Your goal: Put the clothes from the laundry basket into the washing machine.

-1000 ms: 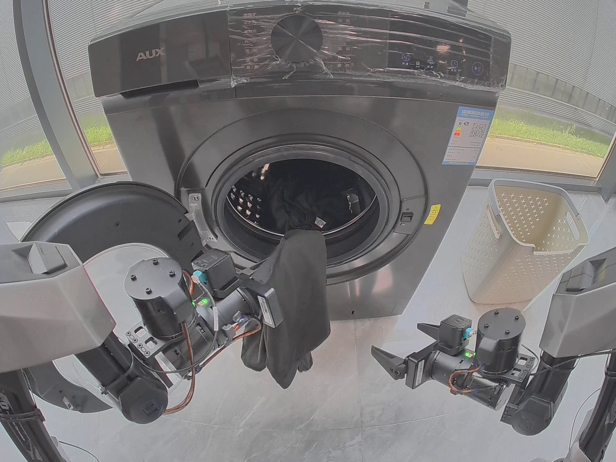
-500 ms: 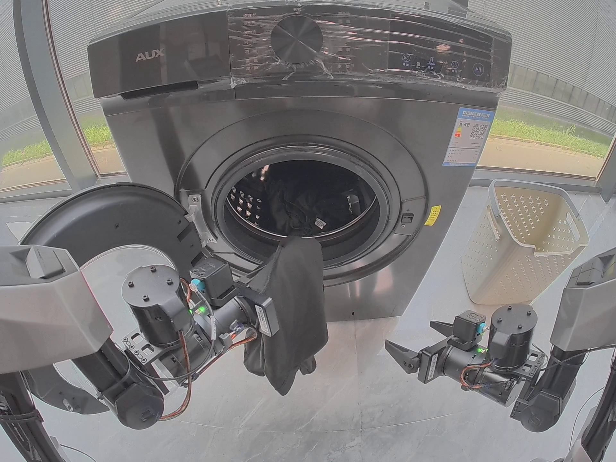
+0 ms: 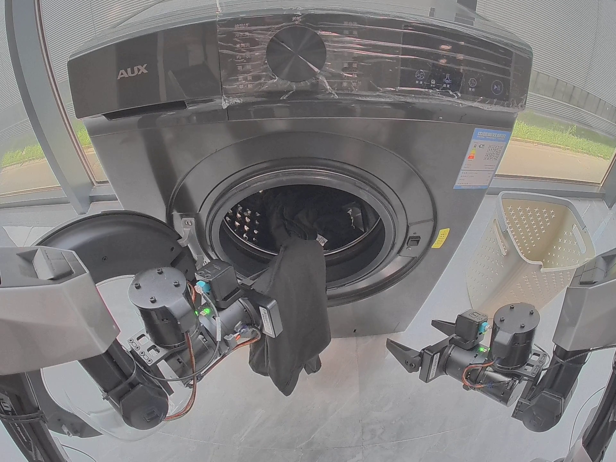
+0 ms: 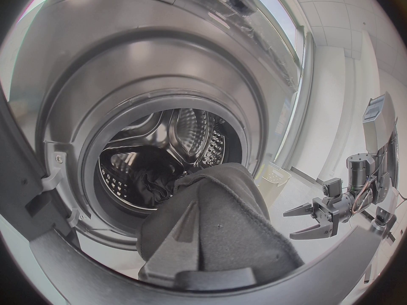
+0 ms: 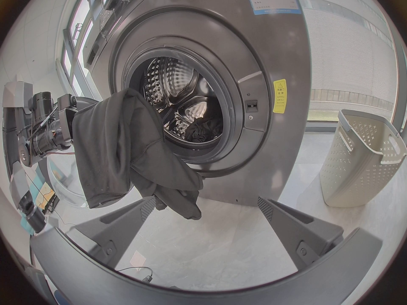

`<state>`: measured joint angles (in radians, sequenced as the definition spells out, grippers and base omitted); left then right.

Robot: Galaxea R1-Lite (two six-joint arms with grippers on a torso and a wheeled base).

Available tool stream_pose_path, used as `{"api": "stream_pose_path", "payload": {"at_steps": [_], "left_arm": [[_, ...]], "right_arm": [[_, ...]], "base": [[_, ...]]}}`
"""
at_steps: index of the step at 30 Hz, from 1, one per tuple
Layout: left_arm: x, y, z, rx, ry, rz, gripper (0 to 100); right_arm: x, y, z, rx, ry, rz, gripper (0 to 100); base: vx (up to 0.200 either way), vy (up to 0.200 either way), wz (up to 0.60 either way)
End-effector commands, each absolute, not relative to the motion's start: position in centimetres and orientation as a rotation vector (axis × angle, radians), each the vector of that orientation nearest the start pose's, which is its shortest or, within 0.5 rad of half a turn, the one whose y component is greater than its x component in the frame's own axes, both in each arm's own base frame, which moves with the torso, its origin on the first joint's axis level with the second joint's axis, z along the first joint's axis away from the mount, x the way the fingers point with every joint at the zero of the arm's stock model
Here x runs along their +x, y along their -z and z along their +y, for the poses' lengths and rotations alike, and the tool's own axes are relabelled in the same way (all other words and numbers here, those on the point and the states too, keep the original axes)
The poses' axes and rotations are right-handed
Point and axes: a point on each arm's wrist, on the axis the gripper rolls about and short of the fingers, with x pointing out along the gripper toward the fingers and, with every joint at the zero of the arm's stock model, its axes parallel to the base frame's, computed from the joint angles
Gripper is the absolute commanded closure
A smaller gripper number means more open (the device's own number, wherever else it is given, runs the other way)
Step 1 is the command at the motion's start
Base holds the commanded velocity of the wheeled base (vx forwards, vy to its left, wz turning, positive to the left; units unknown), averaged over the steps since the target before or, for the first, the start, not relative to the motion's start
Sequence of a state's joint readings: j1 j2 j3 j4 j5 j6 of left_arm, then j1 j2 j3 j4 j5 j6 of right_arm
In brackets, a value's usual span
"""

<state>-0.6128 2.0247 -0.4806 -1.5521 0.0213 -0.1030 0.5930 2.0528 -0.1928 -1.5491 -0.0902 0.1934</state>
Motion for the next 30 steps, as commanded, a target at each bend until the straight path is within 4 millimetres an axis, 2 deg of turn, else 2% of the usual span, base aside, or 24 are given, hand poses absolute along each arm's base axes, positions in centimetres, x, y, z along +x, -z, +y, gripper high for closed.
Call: {"api": "stream_pose_path", "payload": {"at_steps": [1, 21, 24, 30], "left_arm": [[25.9, -9.3, -18.2, -0.096, 0.59, 0.037, 100], [26.1, -8.6, -18.3, -0.087, 0.584, 0.052, 100], [26.3, -8.8, -19.1, -0.08, 0.592, 0.031, 100], [28.9, -7.2, -20.5, -0.034, 0.591, 0.01, 100]], "right_arm": [[21.5, -4.6, 14.5, 0.082, -0.474, 0.342, 0], [21.3, -4.5, 14.7, 0.077, -0.483, 0.345, 0], [20.7, -4.7, 15.2, 0.07, -0.513, 0.344, 0], [19.9, -4.7, 15.7, 0.063, -0.546, 0.354, 0]], "base": [[0.2, 0.0, 0.0], [0.01, 0.0, 0.0], [0.0, 0.0, 0.0], [0.0, 0.0, 0.0]]}}
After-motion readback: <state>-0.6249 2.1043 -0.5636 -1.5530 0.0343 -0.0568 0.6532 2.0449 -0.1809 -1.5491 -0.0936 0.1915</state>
